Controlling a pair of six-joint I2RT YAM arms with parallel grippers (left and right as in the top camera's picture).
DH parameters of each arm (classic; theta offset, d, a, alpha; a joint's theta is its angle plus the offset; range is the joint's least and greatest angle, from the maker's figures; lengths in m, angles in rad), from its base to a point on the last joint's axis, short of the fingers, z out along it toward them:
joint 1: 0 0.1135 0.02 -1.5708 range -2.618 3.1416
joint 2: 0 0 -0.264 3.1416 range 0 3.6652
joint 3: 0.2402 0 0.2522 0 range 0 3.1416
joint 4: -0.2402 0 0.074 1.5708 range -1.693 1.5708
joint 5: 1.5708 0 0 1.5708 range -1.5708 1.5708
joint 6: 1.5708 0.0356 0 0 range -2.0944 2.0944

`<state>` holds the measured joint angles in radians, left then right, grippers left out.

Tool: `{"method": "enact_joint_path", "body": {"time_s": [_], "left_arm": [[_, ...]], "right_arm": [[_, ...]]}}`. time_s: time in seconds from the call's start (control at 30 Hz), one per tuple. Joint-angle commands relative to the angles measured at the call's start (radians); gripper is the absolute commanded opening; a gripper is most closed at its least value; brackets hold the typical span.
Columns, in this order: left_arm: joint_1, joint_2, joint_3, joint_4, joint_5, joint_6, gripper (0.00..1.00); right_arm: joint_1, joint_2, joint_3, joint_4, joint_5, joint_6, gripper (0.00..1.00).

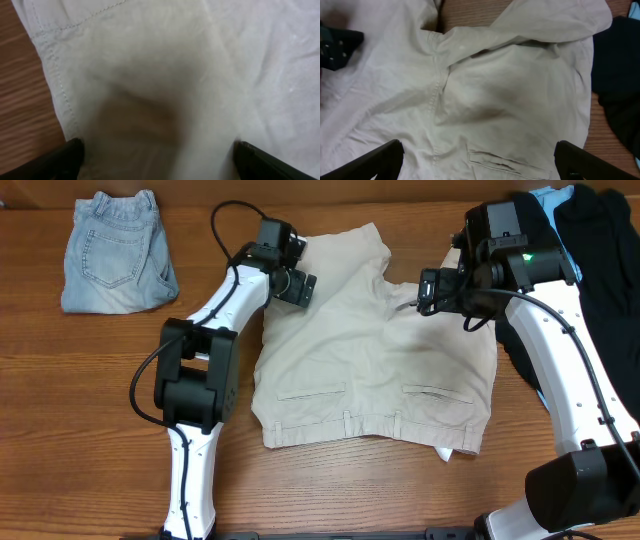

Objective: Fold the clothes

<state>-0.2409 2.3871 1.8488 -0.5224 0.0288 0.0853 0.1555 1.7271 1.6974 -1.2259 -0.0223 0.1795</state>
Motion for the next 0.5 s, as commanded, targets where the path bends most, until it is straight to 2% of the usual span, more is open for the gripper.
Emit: {"method": "enact_joint_path", "body": {"time_s": [0.0, 0.27, 0.47], "left_arm": [[0.101, 0.076, -0.013, 0.002, -0.117, 0.016, 0.98], [0.234, 0.076, -0.013, -0.018, -0.117, 0.022, 1.00], [0.254, 0.068, -0.005, -0.087, -0.117, 0.028, 1.00]], "right_arm": [[-0.005, 0.002, 0.006, -0.003, 0.022, -0.003, 1.00], [-0.005, 0.003, 0.003, -0.007, 0.021, 0.032, 1.00], [-0.005, 0.010, -0.027, 0.006, 0.021, 0.041, 1.00]]}}
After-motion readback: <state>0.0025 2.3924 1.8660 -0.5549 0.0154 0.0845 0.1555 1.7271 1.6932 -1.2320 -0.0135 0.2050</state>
